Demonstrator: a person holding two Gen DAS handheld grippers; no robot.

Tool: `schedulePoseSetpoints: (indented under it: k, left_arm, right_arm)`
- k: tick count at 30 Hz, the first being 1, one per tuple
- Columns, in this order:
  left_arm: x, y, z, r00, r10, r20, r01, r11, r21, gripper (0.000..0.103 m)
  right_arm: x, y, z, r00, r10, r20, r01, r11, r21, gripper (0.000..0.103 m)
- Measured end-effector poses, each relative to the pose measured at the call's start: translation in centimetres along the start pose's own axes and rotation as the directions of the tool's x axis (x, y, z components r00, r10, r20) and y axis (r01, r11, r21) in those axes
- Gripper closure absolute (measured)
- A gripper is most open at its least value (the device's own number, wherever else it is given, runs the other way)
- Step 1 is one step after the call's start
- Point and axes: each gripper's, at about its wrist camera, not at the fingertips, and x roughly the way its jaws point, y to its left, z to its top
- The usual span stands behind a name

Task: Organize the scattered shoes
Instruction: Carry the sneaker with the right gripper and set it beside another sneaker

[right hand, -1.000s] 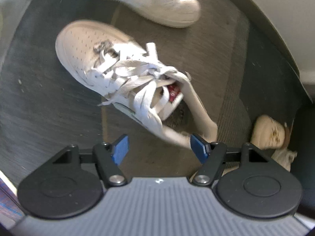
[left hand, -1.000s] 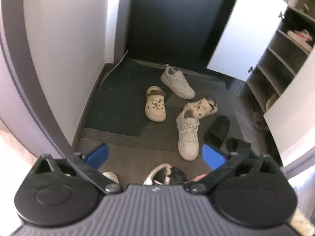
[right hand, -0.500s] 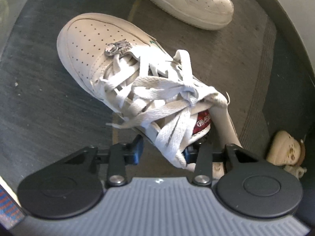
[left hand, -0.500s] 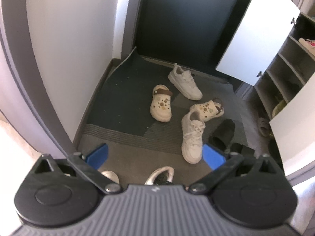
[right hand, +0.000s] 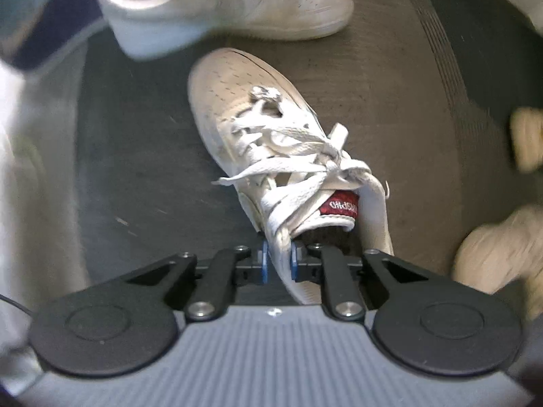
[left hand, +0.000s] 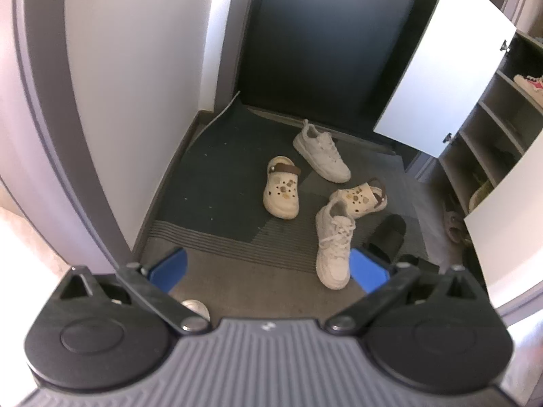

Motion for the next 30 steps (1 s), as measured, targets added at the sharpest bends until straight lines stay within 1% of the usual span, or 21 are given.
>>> schedulePoseSetpoints:
  k: [3, 5, 8, 9, 11, 13, 15, 17, 19, 21, 25, 26, 27, 28, 30]
  left_arm:
    - [-0.3, 0.4, -0.1, 1.0, -0.003, 0.003, 0.003, 1.0, -0.007, 0.0]
    - [-0.5, 0.5, -0.2, 1.0, -0.008, 0.003, 0.008, 1.0, -0.016, 0.0]
    - [-0.8, 0.7, -0.5, 1.0, -0.016, 0.005, 0.017, 0.999, -0.037, 0.0]
    - [-0.9, 0.7, -0.5, 1.0, -0.014, 0.008, 0.014, 0.999, -0.034, 0.0]
    - [-1.0, 0.7, -0.4, 1.0, -0.012, 0.012, 0.012, 1.0, -0.026, 0.0]
    - [-1.0, 0.7, -0.3, 1.0, -0.017, 0.011, 0.018, 1.0, -0.025, 0.0]
    - [-1.1, 0.9, -0.2, 1.0, -0.024, 0.009, 0.025, 0.999, -0.029, 0.0]
    - [-1.3, 1.0, -0.2, 0.999, -0.032, 0.012, 0.032, 0.999, -0.029, 0.0]
    - [-1.6, 1.0, -0.2, 0.999, -0.045, 0.015, 0.045, 0.998, -0.031, 0.0]
    - [-2.2, 1.1, -0.2, 0.998, -0.066, 0.023, 0.066, 0.997, -0.031, 0.0]
    - [-2.9, 1.2, -0.3, 0.995, -0.09, 0.032, 0.092, 0.995, -0.037, 0.0]
    - [-3.1, 1.3, -0.3, 0.995, -0.096, 0.034, 0.097, 0.994, -0.04, 0.0]
    - [-3.3, 1.4, -0.3, 0.994, -0.098, 0.038, 0.1, 0.994, -0.041, 0.0]
    - [-3.5, 1.5, -0.4, 0.994, -0.099, 0.043, 0.101, 0.994, -0.041, 0.0]
    - [-3.8, 1.6, -0.5, 0.993, -0.102, 0.057, 0.104, 0.994, -0.037, 0.0]
  right_arm:
    - [-0.7, 1.0, -0.7, 0.993, 0.104, 0.056, -0.109, 0.988, 0.108, 0.09]
    - [-1.3, 1.7, -1.1, 0.975, 0.185, 0.123, -0.204, 0.964, 0.17, 0.09]
    - [-1.5, 2.1, -1.4, 0.958, 0.221, 0.182, -0.258, 0.941, 0.217, 0.09]
    - [-1.4, 2.1, -1.3, 0.957, 0.22, 0.189, -0.262, 0.936, 0.234, 0.089]
    - [-0.7, 2.4, -1.2, 0.961, 0.2, 0.189, -0.244, 0.936, 0.255, 0.087]
    - [-0.3, 2.7, -1.6, 0.965, 0.175, 0.195, -0.229, 0.924, 0.306, 0.085]
    - [0.9, 2.7, -1.9, 0.971, 0.136, 0.199, -0.207, 0.893, 0.4, 0.082]
    - [1.7, 2.7, -2.1, 0.974, 0.112, 0.198, -0.195, 0.858, 0.475, 0.081]
    - [2.4, 2.5, -2.3, 0.973, 0.092, 0.213, -0.194, 0.823, 0.535, 0.081]
    - [2.8, 2.8, -2.6, 0.971, 0.052, 0.235, -0.186, 0.78, 0.597, 0.081]
    - [3.4, 3.7, -2.1, 0.969, -0.044, 0.244, -0.133, 0.736, 0.663, 0.082]
    - [3.4, 4.0, -1.9, 0.969, -0.062, 0.238, -0.117, 0.734, 0.669, 0.084]
    - [3.4, 4.4, -1.6, 0.97, -0.083, 0.23, -0.093, 0.746, 0.66, 0.086]
    - [3.3, 4.7, -1.4, 0.97, -0.095, 0.224, -0.079, 0.749, 0.658, 0.087]
    - [3.0, 4.3, -1.5, 0.969, -0.102, 0.226, -0.091, 0.702, 0.706, 0.087]
